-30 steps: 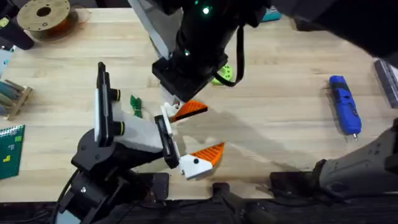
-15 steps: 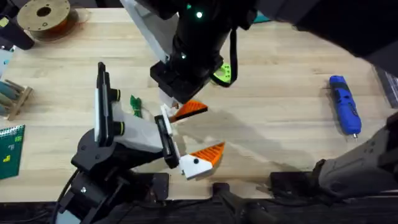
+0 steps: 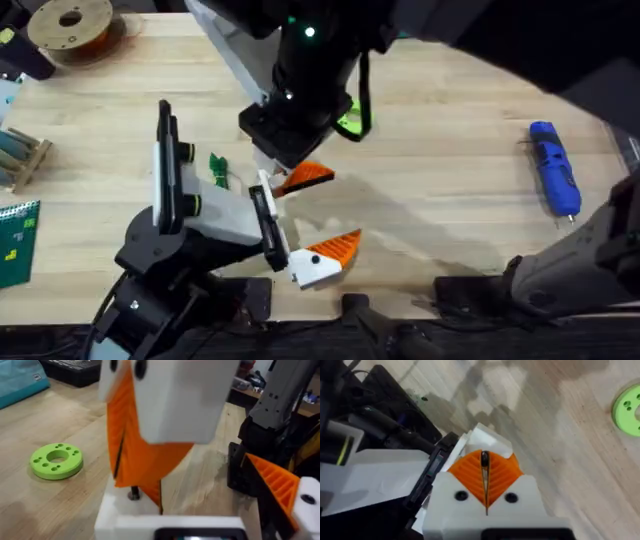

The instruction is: Pick up the gripper from the table and insert it into the empty holder that is missing its gripper. Then pick up a screw, insert it into the mounting hole, and use the screwdriver to tighten it. Finally, clean up the table by picking up the vegetable and placing it into the bucket.

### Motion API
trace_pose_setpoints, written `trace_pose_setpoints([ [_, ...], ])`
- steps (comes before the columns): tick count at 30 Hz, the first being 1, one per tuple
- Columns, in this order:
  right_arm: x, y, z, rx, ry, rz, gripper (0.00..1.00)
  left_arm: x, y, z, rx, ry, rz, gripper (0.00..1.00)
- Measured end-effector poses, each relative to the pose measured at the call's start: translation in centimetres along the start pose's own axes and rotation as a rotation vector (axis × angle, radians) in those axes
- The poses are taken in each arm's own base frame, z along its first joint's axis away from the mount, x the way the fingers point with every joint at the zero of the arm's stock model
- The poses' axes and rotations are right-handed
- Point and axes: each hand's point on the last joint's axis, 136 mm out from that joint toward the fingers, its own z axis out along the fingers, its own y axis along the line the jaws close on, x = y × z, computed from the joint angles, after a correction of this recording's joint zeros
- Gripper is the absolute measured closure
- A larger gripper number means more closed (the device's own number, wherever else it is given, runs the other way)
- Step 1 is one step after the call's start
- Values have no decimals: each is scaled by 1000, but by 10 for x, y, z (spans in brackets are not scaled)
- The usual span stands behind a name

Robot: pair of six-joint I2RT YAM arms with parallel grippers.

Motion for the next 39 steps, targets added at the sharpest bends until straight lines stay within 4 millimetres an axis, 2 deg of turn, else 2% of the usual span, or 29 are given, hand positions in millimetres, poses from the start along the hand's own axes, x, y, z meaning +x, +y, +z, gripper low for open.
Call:
trace_pose_setpoints([
  [39,4,1,-4,-23,22,-8,995,0,0,0,1,-1,4,14],
])
